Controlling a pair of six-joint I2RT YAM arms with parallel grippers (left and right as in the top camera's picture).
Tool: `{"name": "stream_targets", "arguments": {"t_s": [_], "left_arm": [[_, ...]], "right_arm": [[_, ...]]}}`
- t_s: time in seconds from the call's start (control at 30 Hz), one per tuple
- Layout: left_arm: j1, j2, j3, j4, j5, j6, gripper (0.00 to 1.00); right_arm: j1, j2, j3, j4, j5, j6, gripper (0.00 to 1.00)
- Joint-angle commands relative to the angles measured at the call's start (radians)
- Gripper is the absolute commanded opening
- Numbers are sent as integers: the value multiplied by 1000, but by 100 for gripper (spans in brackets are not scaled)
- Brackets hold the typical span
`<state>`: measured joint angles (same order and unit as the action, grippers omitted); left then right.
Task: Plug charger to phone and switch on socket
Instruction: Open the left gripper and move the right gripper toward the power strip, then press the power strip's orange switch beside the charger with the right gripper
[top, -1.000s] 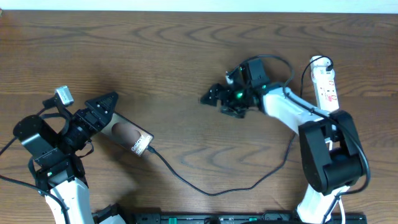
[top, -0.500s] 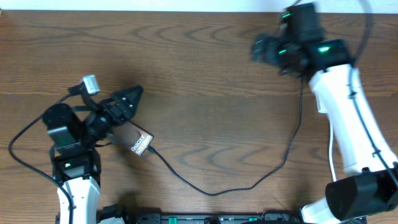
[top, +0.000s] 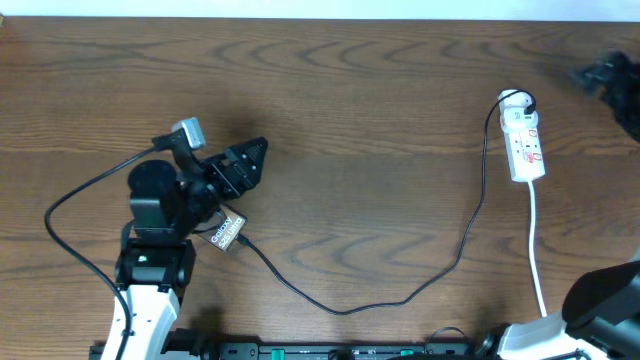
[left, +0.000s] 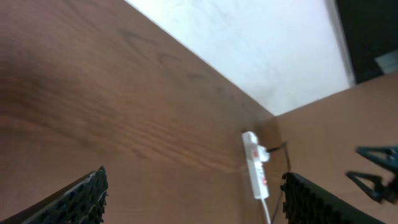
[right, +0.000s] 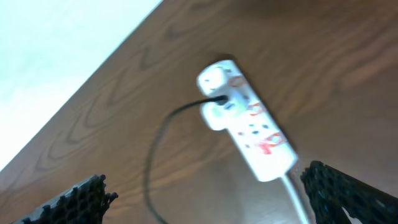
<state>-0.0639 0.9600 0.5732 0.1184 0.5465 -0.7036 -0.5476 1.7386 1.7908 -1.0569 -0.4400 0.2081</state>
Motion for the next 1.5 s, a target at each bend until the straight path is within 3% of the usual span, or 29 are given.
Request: {"name": "stream_targets", "arguments": {"t_s": [0.0,0.2,0.37,0.5,0.63,1.47], "left_arm": [[-31,-7,29,-18,-88,3,87],[-49,-7,29,-21,-87,2,88],[-49,-7,29,-39,-86,3,87],[-49,-7,29,-76,-87,3,87],[-49,-7,29,-92,-88,17,87],[-49,-7,29,-134,-129,55,87]], "right_arm": [[-53,69,21,-6,-70,-131,99],[-46,216,21,-11,-108,-257,99],[-23,332,21,16,-352,-387,99],[-19,390,21,20,-364,-394,99],[-16,429,18,-19,-336,-513,99],[49,467,11,50,-220,-566,99]]}}
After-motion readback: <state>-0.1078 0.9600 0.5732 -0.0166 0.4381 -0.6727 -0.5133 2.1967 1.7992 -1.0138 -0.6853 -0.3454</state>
